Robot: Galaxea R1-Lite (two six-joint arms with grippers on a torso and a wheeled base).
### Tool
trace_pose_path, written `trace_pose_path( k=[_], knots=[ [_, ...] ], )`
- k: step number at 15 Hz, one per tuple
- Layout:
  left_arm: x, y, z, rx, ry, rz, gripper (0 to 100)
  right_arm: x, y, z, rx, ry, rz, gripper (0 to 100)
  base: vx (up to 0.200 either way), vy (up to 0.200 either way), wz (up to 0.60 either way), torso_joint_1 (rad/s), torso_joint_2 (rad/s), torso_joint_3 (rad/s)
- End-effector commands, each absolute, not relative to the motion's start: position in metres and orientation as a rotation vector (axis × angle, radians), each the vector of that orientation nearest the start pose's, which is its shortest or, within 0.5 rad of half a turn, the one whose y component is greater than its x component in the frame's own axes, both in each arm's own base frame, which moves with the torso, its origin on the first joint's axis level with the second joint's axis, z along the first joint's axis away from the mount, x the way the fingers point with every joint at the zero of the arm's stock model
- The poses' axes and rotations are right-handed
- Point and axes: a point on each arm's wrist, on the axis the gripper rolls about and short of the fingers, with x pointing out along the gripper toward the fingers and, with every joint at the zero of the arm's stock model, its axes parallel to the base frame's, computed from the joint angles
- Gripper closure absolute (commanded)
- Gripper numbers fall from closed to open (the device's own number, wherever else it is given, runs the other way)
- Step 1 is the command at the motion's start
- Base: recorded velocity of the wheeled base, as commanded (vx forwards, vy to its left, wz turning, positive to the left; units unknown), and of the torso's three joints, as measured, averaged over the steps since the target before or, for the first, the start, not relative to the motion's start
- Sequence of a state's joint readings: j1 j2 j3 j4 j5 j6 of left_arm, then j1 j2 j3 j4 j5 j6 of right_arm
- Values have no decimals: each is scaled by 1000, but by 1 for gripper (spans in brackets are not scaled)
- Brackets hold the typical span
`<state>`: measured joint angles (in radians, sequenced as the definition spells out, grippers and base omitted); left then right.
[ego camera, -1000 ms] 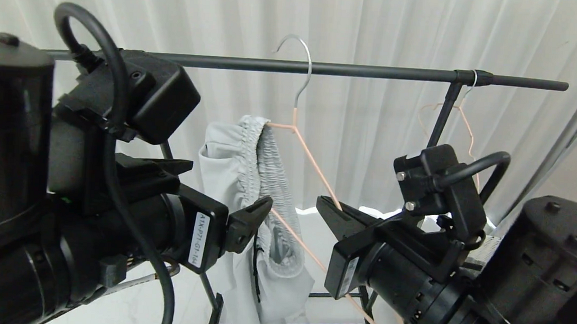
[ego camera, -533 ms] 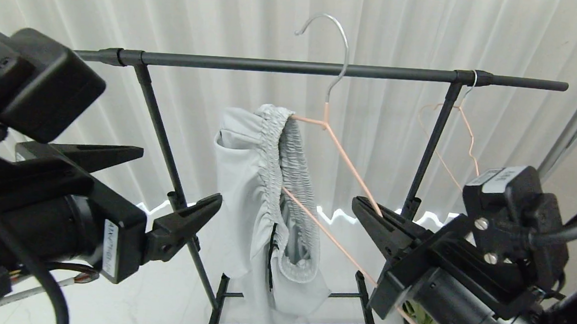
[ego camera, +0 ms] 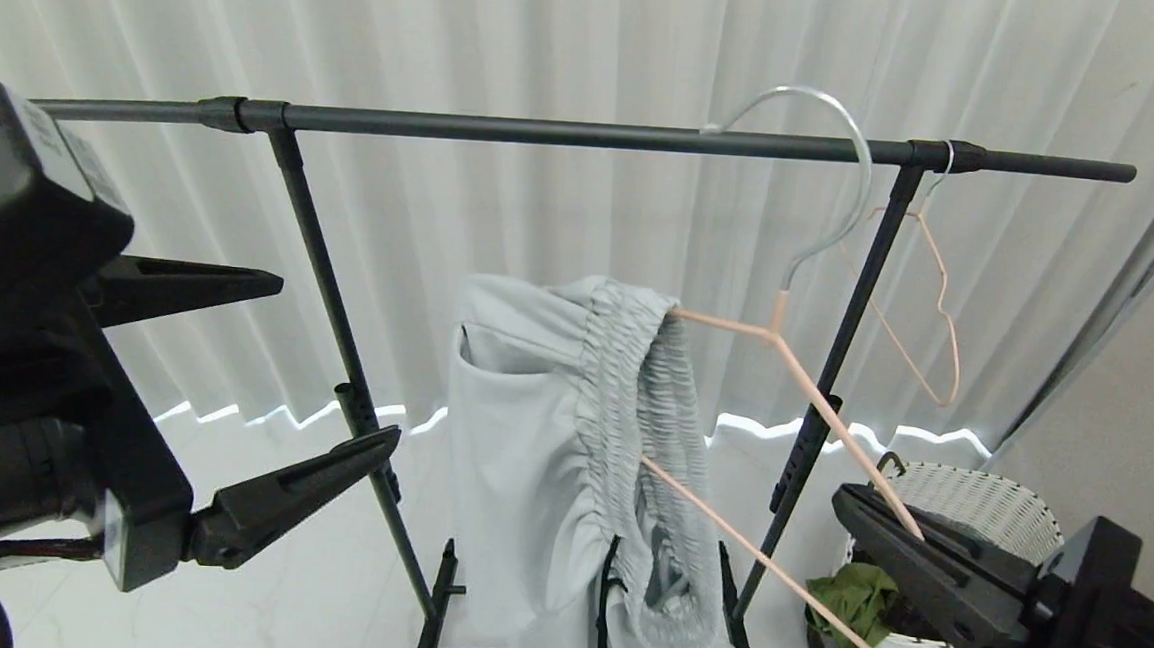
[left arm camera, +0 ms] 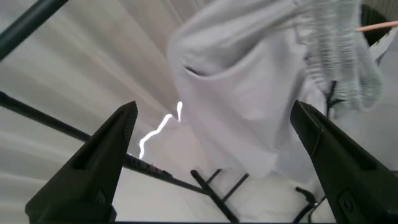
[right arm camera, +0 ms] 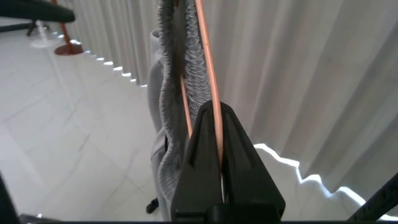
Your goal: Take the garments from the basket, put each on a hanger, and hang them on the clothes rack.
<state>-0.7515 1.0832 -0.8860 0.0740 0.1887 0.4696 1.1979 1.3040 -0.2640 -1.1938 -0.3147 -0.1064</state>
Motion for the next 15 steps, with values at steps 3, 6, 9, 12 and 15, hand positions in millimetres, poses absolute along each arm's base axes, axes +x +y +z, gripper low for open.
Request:
trace_pose_path(
  k=[3,6,9,12,15],
  knots=[
    [112,-100,275,602,103,-700,0,62,144,180,-9,-144,953,100,0,0,0,0,0,0],
    [113,-105,272,652,71,-817,0,62,146,178,-3,-133,980,100,0,0,0,0,0,0],
    [120,-114,271,639,60,-955,0,58,144,170,-33,-111,1034,100,0,0,0,0,0,0],
    [124,-120,266,626,61,-1064,0,56,146,168,-35,-99,1052,100,0,0,0,0,0,0],
    [138,-122,260,603,93,-1111,0,57,147,168,-33,-98,1047,100,0,0,0,0,0,0]
  ],
)
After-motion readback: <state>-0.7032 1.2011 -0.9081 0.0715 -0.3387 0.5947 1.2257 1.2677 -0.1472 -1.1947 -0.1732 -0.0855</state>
